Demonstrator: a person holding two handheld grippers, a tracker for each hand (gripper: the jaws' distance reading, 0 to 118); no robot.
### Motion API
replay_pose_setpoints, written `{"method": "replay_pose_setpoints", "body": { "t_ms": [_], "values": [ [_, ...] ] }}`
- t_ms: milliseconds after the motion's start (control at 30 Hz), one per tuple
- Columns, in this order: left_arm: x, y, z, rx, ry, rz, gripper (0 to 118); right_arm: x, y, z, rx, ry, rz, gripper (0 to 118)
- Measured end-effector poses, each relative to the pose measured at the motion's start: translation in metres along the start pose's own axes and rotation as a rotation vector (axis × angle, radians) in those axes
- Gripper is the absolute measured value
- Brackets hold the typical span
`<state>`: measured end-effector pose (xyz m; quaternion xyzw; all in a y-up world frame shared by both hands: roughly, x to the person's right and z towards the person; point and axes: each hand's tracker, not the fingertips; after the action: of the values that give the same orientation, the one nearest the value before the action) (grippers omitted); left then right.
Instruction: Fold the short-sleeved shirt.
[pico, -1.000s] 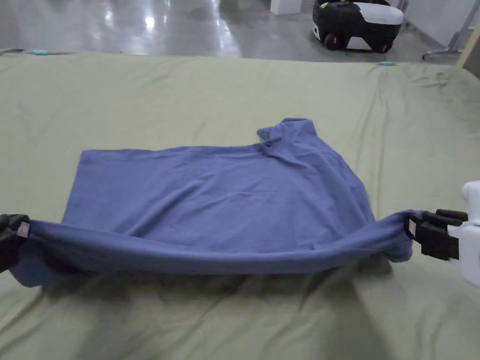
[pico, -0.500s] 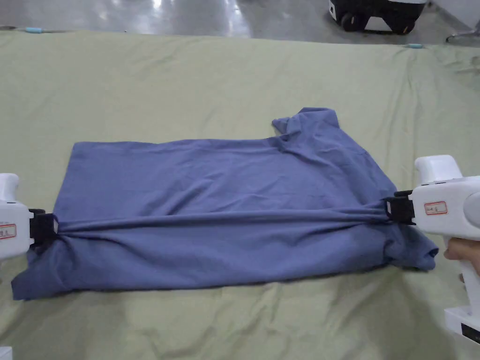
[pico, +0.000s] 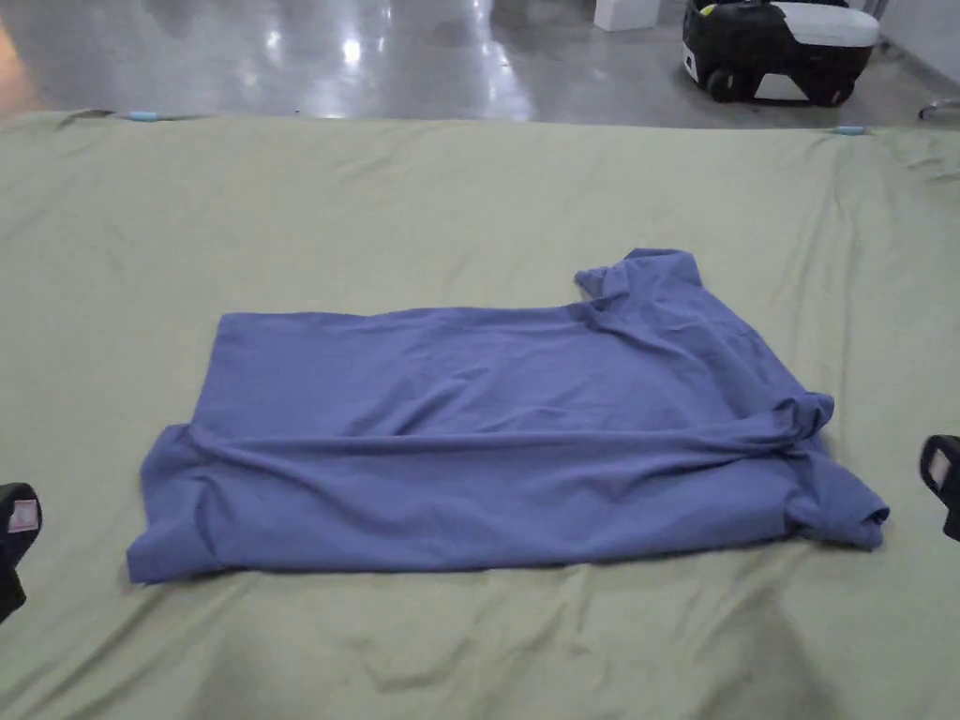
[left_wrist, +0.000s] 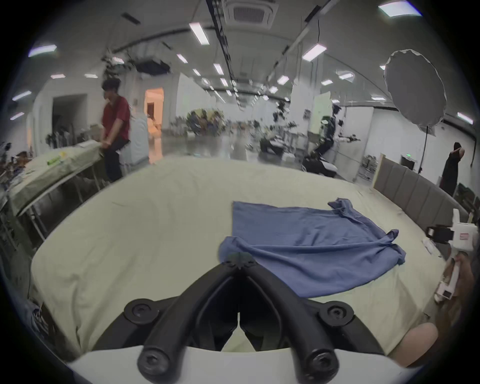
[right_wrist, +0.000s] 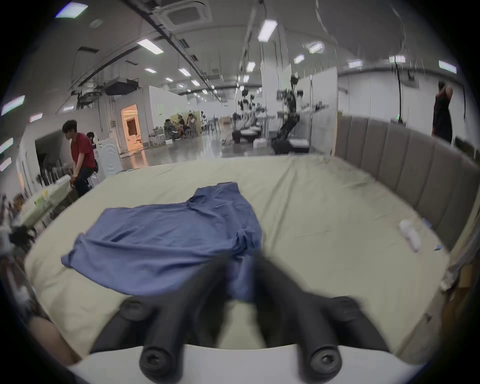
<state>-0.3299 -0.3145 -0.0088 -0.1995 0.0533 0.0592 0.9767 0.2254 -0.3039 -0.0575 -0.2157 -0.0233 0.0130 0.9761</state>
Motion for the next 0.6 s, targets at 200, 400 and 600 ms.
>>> {"method": "replay_pose_setpoints", "body": {
  "t_ms": [200, 400, 600],
  "values": [
    [0.006, -0.045, -0.003, -0.181, -0.081, 0.006, 0, -0.034, -0.049, 0.031, -0.012, 0.029, 0.058, 7],
    [0.000, -0.035, -0.076, -0.233, -0.067, 0.020, 85, -0.039, -0.062, 0.020, -0.068, 0.059, 0.083, 7],
    [0.012, -0.037, -0.152, -0.356, -0.070, -0.007, 114, -0.036, -0.058, 0.006, -0.108, 0.061, 0.073, 7]
  ]
}}
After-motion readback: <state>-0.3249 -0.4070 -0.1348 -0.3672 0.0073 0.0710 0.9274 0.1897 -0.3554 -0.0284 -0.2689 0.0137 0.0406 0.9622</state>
